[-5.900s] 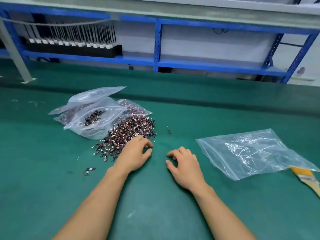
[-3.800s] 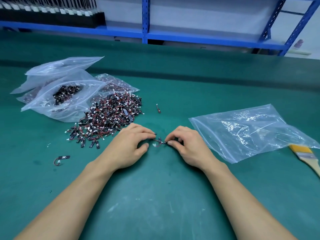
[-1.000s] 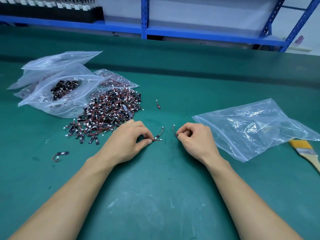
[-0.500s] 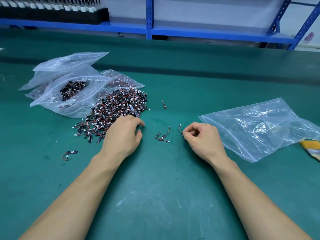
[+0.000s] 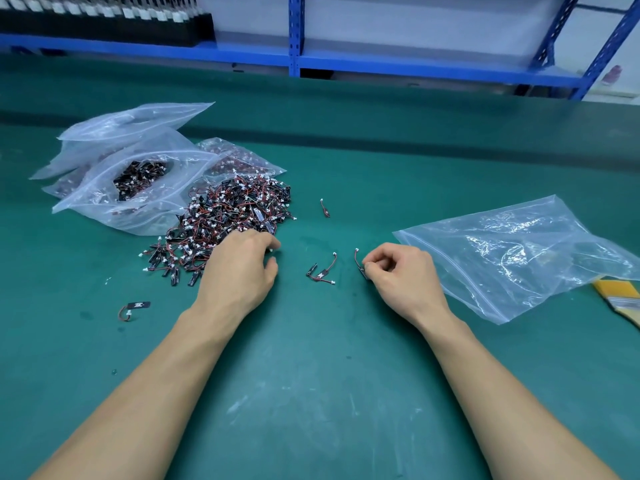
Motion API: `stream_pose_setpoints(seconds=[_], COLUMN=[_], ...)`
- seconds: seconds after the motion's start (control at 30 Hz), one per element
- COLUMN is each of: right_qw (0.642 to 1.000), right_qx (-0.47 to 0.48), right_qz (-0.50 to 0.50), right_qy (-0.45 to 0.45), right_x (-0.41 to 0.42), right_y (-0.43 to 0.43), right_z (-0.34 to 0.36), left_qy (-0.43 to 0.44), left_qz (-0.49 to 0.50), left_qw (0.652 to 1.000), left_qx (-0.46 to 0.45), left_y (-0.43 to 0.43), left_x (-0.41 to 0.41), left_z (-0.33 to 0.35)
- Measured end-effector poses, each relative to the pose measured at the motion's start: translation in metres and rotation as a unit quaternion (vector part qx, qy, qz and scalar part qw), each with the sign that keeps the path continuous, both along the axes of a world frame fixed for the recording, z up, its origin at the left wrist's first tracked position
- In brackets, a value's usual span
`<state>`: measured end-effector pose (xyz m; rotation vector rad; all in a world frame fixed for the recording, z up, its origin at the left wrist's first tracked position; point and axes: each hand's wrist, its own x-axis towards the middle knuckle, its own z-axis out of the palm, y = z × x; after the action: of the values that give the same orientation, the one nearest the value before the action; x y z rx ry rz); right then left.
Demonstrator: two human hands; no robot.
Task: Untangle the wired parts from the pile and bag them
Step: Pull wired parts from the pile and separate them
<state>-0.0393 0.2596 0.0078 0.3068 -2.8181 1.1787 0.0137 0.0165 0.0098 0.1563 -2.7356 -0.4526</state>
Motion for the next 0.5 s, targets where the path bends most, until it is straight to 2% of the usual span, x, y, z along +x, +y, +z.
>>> stream_pose_setpoints(seconds=[0.27, 0.4, 0.5], right_qw=[1.0, 1.0, 1.0], right_qx=[-0.002, -0.008, -0.013], right_qz=[0.004, 0.003, 0.001], right_qy=[0.0, -0.002, -0.004], right_x=[0.0, 0.0, 0.0], right_y=[0.0, 0.001, 0.001], right_z=[0.0, 0.0, 0.001], left_qy=[0.004, 0.035, 0.02], left_qz=[-0.182, -0.158, -0.124], left_qw=[0.982, 0.983, 0.989], left_qx=[0.051, 0.082, 0.074], left_y=[0.012, 0.009, 0.004], left_x=[0.005, 0.003, 0.002], left_z=[0.003, 0.002, -0.001])
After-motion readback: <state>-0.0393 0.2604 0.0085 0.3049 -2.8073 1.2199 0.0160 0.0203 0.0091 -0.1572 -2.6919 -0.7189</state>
